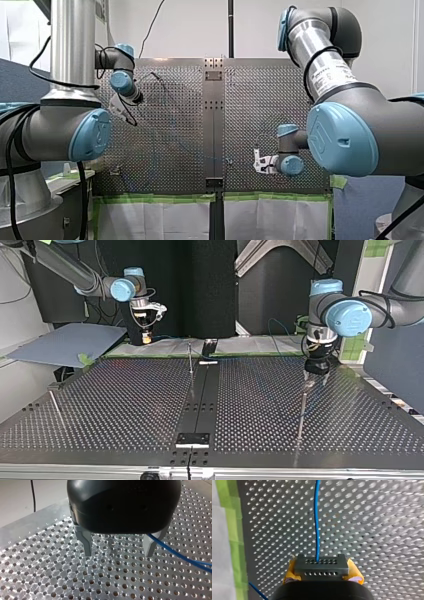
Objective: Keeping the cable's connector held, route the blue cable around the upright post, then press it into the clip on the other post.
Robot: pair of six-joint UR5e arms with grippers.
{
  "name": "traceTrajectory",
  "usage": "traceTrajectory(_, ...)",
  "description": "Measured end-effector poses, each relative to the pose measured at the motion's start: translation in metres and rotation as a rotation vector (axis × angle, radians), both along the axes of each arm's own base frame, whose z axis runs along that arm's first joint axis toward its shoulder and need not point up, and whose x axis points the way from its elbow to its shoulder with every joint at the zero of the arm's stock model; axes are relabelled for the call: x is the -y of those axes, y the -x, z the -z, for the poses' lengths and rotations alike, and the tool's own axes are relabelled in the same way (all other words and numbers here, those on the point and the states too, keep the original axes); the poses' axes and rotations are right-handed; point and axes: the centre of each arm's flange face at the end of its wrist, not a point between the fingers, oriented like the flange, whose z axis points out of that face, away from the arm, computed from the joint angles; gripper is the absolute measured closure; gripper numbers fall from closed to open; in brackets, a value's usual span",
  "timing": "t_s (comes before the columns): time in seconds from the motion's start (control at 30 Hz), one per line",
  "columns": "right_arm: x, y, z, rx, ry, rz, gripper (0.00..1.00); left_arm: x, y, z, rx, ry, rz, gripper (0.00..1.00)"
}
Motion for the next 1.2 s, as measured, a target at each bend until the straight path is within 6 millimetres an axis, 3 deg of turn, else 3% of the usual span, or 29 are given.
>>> traceTrajectory(0.33,-0.016,-0.022,-0.05,0.007,0.04,-0.051,1.0,0.0,0.0,0.0,0.0,-0.007,0.0,0.0)
traceTrajectory(0.47,-0.03,-0.033,-0.054,0.022,0.044,-0.056,1.0,0.0,0.0,0.0,0.0,0.001,0.0,0.0)
traceTrajectory(0.77,-0.071,-0.056,-0.043,0.058,0.023,-0.066,1.0,0.0,0.001,0.001,-0.009,0.036,-0.004,0.0)
traceTrajectory(0.93,-0.086,-0.045,-0.015,0.043,-0.007,-0.025,1.0,-0.002,-0.002,0.0,0.02,0.081,-0.003,0.0)
traceTrajectory(1.2,-0.09,-0.034,0.023,0.042,-0.017,0.01,1.0,-0.006,-0.013,0.011,0.035,0.146,-0.005,0.0)
